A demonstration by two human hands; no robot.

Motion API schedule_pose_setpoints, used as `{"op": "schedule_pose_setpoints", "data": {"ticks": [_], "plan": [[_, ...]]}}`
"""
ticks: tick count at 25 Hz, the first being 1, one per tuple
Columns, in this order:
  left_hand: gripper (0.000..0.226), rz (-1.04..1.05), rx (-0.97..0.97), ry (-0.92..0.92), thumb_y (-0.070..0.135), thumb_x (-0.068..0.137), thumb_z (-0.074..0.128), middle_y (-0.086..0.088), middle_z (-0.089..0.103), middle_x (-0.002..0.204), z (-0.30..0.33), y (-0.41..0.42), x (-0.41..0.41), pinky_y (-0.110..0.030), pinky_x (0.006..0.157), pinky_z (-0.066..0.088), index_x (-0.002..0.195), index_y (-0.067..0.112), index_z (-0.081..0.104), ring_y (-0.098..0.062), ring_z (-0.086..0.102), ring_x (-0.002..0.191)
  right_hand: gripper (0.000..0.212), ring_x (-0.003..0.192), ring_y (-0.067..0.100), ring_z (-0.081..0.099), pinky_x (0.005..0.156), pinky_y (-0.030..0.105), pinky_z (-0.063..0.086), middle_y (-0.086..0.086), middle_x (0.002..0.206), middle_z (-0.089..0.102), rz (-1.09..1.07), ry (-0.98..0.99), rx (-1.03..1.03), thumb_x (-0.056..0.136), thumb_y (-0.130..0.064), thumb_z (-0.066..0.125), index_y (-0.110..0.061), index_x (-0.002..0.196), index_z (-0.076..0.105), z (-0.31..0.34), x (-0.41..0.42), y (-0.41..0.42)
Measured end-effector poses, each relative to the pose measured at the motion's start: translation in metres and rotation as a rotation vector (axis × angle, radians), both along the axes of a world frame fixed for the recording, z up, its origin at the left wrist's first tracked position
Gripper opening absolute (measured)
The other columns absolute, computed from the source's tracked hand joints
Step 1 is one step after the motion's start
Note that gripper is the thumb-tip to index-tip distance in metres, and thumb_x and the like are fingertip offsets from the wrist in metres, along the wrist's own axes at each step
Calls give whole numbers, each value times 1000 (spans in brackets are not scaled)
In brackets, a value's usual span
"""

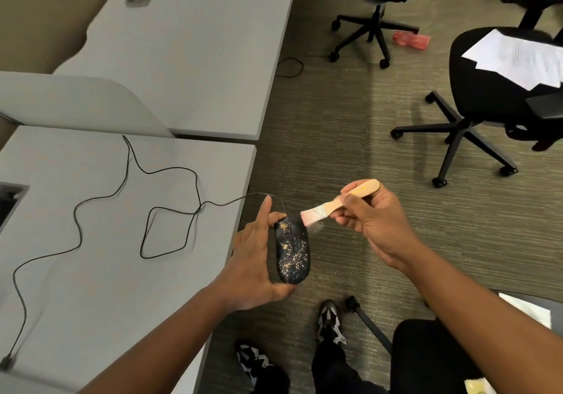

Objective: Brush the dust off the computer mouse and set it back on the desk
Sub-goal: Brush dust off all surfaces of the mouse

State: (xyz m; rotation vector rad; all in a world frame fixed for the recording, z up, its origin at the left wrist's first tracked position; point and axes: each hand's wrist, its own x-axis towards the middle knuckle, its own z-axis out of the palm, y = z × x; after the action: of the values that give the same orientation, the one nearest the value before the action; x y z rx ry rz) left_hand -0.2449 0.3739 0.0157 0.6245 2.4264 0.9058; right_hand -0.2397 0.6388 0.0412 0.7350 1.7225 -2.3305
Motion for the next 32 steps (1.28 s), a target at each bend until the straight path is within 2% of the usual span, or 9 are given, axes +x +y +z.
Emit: {"op": "schedule_pose_setpoints", "data": {"ticks": [3, 7, 11, 15, 18, 21, 25, 29, 32], "plan": [[146, 2, -9, -4, 42, 63, 97, 63, -10, 141, 3, 2, 1, -42, 124, 21, 167, 22, -3, 13, 18, 138, 8, 76, 23, 70, 69, 29, 60, 16, 90, 77, 63, -16, -59, 99, 1, 63, -7, 102, 65, 1, 2, -3], [153, 23, -2, 5, 49, 60, 93, 51, 14, 147, 4, 3, 4, -47, 122, 28, 158, 47, -24, -2, 32, 138, 9, 79, 24, 69, 72, 32, 60, 13, 91, 78, 15, -7, 13, 99, 0, 63, -7, 103, 65, -4, 4, 2], [151, 62, 1, 4, 51, 58, 89, 29, 29, 155, 8, 7, 5, -50, 122, 28, 152, 56, -30, -6, 34, 138, 9, 74, 22, 72, 66, 27, 61, 17, 94, 78, 44, -11, -132, 99, 1, 62, -6, 104, 64, -1, 9, 0], [152, 88, -10, -14, 43, 59, 97, 61, -2, 143, 11, 10, 7, -52, 120, 32, 166, 27, -9, 24, 24, 128, 9, 73, 22, 71, 65, 26, 61, 21, 94, 78, 35, -32, -83, 99, 2, 61, -5, 103, 64, -6, 12, -3], [147, 81, -43, -3, 38, 60, 100, 67, -9, 135, 14, 10, 7, -52, 120, 33, 167, 17, 1, 34, 13, 126, 9, 75, 23, 70, 66, 27, 62, 26, 99, 76, -29, -1, -47, 99, 2, 62, -6, 102, 65, -7, 13, 2], [150, 60, -49, 6, 41, 60, 97, 65, -5, 138, 14, 11, 7, -51, 121, 32, 166, 22, -7, 25, 22, 128, 8, 74, 22, 72, 66, 27, 62, 19, 95, 77, 12, 23, -131, 98, 1, 62, -5, 103, 64, -4, 16, -2], [153, 55, -42, 20, 42, 60, 97, 62, 3, 139, 10, 11, 7, -49, 120, 32, 165, 29, -13, 4, 30, 130, 8, 76, 21, 70, 68, 26, 62, 13, 88, 76, -21, 38, -1, 99, 0, 63, -8, 101, 65, -4, 14, -9], [157, 63, -41, 33, 46, 58, 95, 34, 28, 153, 8, 11, 7, -45, 121, 28, 157, 49, -27, -5, 37, 137, 9, 78, 23, 72, 71, 28, 63, 17, 90, 73, -31, 50, -4, 99, -1, 63, -9, 101, 65, -4, 18, -6], [157, 64, -42, 37, 46, 58, 97, 44, 19, 151, 6, 12, 7, -45, 121, 28, 162, 40, -21, -3, 35, 137, 7, 79, 22, 73, 72, 28, 63, 18, 93, 73, -14, 43, -71, 99, -3, 64, -9, 103, 65, -5, 19, -11]]}}
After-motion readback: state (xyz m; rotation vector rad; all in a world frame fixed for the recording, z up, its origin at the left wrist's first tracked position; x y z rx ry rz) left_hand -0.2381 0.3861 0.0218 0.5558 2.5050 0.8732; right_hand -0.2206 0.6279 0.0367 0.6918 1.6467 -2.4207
